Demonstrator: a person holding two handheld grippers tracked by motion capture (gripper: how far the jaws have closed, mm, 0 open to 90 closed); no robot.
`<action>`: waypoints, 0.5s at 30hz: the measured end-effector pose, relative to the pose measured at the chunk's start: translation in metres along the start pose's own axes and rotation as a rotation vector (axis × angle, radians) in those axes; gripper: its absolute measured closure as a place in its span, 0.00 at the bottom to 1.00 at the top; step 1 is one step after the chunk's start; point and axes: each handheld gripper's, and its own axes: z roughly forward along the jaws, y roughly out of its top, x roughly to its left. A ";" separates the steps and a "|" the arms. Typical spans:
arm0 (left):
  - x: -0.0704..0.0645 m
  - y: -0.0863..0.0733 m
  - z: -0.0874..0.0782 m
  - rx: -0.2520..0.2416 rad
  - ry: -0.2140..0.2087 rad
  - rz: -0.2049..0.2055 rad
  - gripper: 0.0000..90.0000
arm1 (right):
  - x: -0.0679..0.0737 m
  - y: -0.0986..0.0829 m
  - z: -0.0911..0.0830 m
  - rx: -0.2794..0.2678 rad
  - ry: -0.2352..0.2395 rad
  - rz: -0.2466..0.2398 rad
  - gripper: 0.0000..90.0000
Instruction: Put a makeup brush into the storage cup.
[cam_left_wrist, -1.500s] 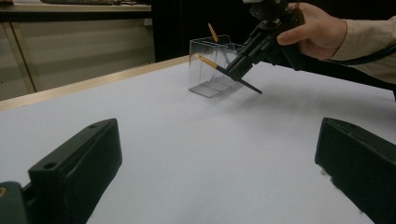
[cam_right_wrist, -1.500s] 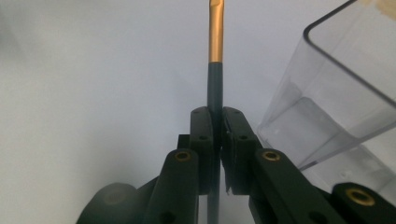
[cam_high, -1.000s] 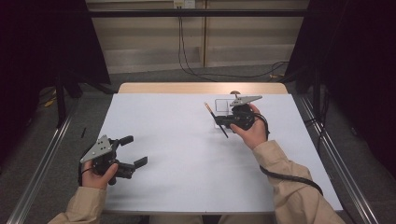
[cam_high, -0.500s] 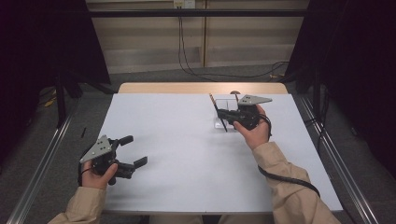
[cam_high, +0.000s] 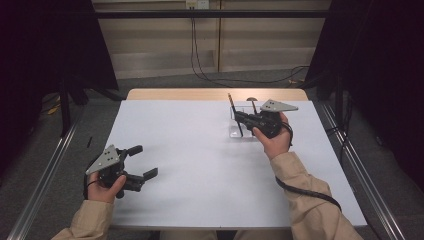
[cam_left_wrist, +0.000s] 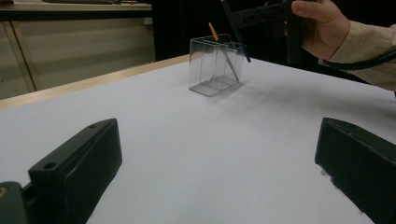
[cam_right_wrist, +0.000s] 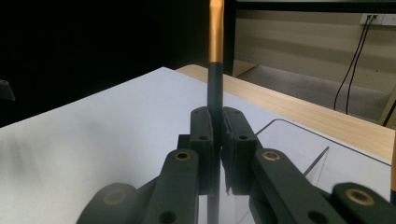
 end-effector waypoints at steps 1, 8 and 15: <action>0.000 0.000 0.000 0.000 0.000 0.000 0.01 | 0.000 0.000 0.000 -0.001 -0.001 -0.001 0.93; 0.000 0.000 0.000 0.000 0.001 0.000 0.01 | -0.001 0.004 -0.004 -0.030 -0.003 0.000 0.93; 0.000 0.000 0.000 -0.001 0.000 -0.001 0.01 | -0.003 0.007 -0.007 -0.057 -0.004 0.006 0.93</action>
